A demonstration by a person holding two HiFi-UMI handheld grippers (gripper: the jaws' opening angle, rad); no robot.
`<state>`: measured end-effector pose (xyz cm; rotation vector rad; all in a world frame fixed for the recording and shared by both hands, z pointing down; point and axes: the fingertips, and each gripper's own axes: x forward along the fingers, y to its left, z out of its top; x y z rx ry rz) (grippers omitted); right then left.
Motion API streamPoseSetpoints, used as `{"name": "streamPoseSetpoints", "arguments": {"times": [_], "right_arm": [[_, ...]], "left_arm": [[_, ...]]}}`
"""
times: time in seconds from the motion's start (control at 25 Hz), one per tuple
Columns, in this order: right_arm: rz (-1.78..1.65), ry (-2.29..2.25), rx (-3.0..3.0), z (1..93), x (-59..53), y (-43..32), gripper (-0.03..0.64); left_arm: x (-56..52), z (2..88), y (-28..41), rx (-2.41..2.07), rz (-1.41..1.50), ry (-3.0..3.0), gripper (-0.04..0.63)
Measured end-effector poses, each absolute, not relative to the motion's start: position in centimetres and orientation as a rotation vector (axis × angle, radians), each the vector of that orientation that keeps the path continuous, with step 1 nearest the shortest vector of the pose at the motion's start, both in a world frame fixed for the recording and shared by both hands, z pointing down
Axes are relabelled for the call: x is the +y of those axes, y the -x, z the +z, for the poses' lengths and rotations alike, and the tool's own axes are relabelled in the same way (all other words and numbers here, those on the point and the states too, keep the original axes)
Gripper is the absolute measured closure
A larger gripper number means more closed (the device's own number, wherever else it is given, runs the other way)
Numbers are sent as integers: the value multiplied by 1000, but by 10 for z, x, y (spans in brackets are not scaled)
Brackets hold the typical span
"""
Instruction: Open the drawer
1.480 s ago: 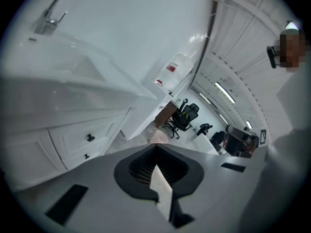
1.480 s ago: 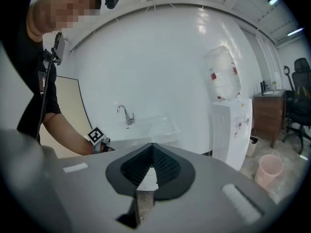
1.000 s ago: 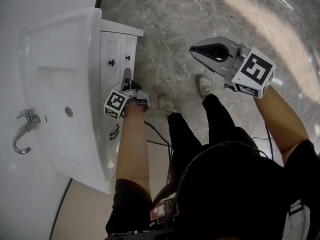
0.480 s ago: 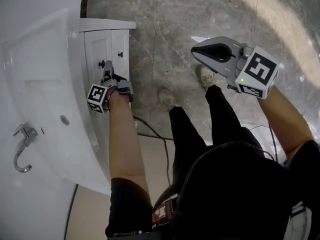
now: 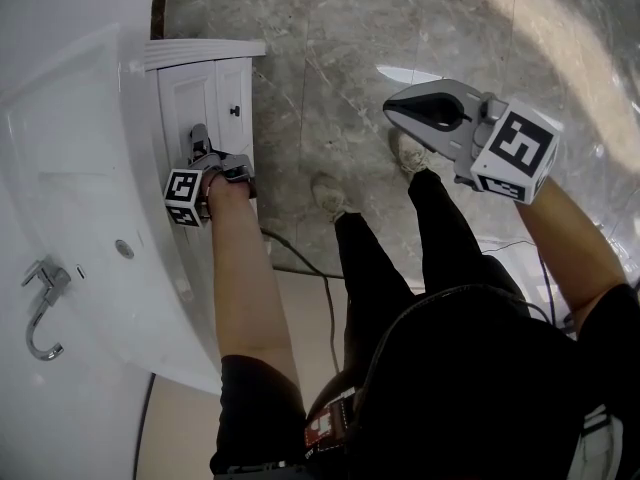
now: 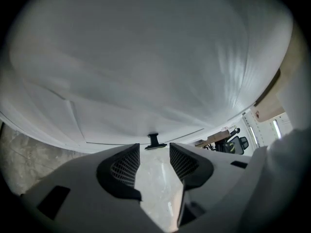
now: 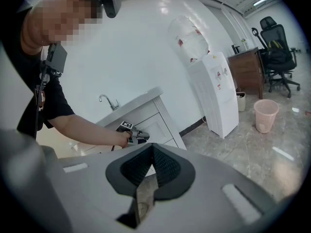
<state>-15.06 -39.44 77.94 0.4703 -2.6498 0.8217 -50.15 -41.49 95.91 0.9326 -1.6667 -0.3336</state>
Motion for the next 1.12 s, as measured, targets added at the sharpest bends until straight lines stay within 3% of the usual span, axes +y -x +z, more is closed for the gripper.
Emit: {"name": "streamPoseSetpoints", "arguments": {"times": [1.12], "right_arm": [[863,-539,-2634,789,-397,132,621]], "left_arm": [[-420,964,512,-1762,-269,-927,460]]}}
